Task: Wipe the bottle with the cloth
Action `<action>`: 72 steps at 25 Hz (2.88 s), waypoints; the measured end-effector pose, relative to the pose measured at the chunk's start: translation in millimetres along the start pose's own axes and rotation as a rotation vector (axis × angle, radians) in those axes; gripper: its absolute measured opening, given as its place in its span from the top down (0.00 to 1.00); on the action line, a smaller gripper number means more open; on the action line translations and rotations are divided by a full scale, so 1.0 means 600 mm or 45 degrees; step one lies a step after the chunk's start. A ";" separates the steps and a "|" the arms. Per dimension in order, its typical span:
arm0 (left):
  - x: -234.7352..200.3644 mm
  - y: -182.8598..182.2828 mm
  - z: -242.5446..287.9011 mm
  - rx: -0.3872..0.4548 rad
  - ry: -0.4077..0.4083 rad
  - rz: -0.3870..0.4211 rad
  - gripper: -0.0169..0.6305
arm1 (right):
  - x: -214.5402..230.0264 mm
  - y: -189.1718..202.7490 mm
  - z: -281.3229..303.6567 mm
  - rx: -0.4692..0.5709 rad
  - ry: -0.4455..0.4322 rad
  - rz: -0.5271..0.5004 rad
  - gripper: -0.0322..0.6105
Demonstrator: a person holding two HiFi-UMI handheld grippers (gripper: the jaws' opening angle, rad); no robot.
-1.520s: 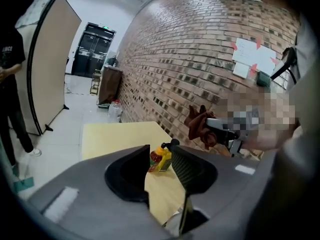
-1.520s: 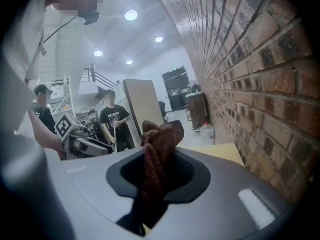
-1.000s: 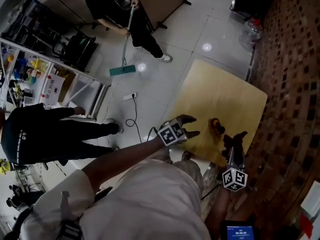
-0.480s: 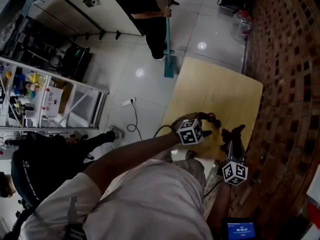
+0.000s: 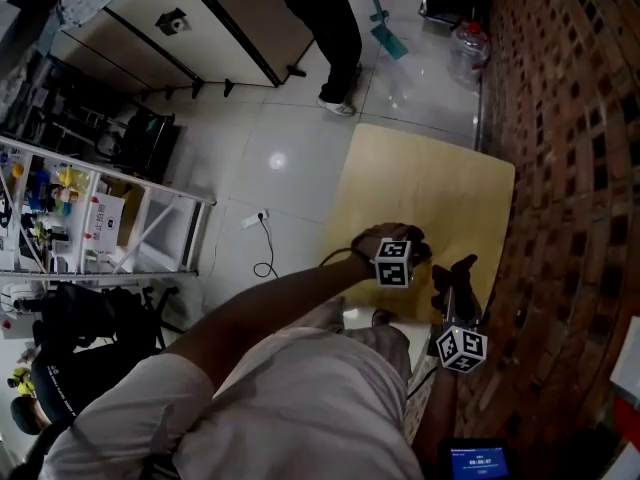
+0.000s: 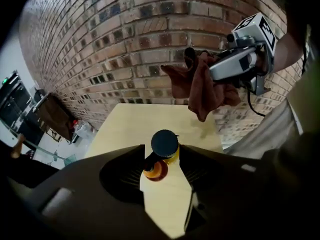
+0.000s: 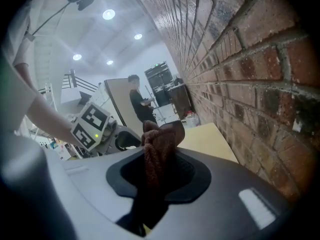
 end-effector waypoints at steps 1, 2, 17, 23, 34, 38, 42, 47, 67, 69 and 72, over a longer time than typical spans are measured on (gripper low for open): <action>0.001 0.000 0.003 0.000 -0.010 -0.006 0.63 | 0.003 0.001 0.001 -0.001 -0.001 0.005 0.82; 0.002 -0.001 0.004 0.001 -0.017 -0.012 0.65 | 0.005 0.002 0.003 -0.002 -0.001 0.012 0.82; 0.030 -0.028 0.005 -0.089 -0.032 -0.072 0.71 | -0.006 -0.007 0.109 -0.038 -0.321 0.307 0.82; 0.014 -0.022 0.008 -0.079 -0.016 -0.164 0.72 | -0.021 0.000 0.149 -0.009 -0.321 0.310 0.81; 0.002 -0.016 0.004 -0.048 -0.007 -0.224 0.72 | -0.051 0.001 0.146 0.118 -0.018 0.266 0.82; 0.009 -0.007 -0.001 -0.038 -0.023 -0.241 0.71 | -0.041 0.014 0.149 0.097 0.038 0.338 0.82; 0.011 -0.005 -0.002 -0.035 -0.026 -0.236 0.71 | -0.020 0.040 0.176 -0.030 0.005 0.365 0.82; 0.006 -0.004 -0.001 -0.036 -0.029 -0.273 0.71 | 0.009 0.062 0.201 -0.079 0.054 0.302 0.82; 0.033 -0.009 0.005 -0.044 -0.062 -0.278 0.64 | 0.095 0.170 0.231 -0.442 0.156 0.221 0.81; 0.027 -0.004 0.001 -0.035 -0.041 -0.241 0.55 | 0.094 0.171 0.207 -0.394 0.129 0.258 0.81; 0.013 0.004 -0.008 -0.029 -0.029 -0.147 0.54 | 0.089 0.173 0.177 -0.361 0.093 0.270 0.81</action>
Point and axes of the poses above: the fingertips, and each gripper's own axes: z forward along the fingers, x to its right, y out of its underside, the point moved 10 cm from there along -z, backward along the fingers, and after that the axes turned 12 degrees about -x, right-handed, at the moved point
